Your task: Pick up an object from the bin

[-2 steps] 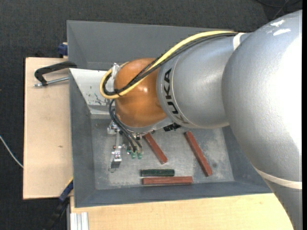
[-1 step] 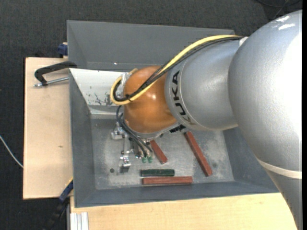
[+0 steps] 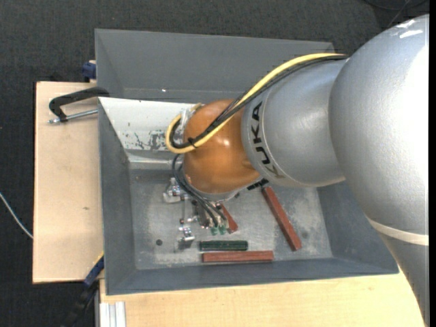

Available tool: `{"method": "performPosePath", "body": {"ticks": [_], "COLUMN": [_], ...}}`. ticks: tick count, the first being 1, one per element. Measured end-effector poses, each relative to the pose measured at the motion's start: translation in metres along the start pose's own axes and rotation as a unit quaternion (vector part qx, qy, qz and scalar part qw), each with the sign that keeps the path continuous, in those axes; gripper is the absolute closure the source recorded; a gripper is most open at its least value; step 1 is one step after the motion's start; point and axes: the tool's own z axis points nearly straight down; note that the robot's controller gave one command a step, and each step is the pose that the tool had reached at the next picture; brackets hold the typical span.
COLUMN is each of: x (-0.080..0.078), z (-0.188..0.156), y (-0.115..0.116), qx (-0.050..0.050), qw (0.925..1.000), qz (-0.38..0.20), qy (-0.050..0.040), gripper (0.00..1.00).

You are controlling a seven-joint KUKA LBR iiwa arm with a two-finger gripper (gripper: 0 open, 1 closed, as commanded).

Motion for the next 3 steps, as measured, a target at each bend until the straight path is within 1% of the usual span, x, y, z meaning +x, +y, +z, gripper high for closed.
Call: {"method": "performPosePath", "body": {"ticks": [1, 2, 3], "x": [0.007, 0.016, 0.024], "z": [0.016, 0.010, 0.026], "y": [-0.026, -0.061, -0.077], "qx": [0.003, 0.001, -0.004], "qw": [0.9937, 0.9993, 0.9839], "qz": [-0.112, -0.038, -0.178], "qy": [0.0025, 0.0028, 0.0135], "gripper": [0.00, 0.00, 1.00]}}
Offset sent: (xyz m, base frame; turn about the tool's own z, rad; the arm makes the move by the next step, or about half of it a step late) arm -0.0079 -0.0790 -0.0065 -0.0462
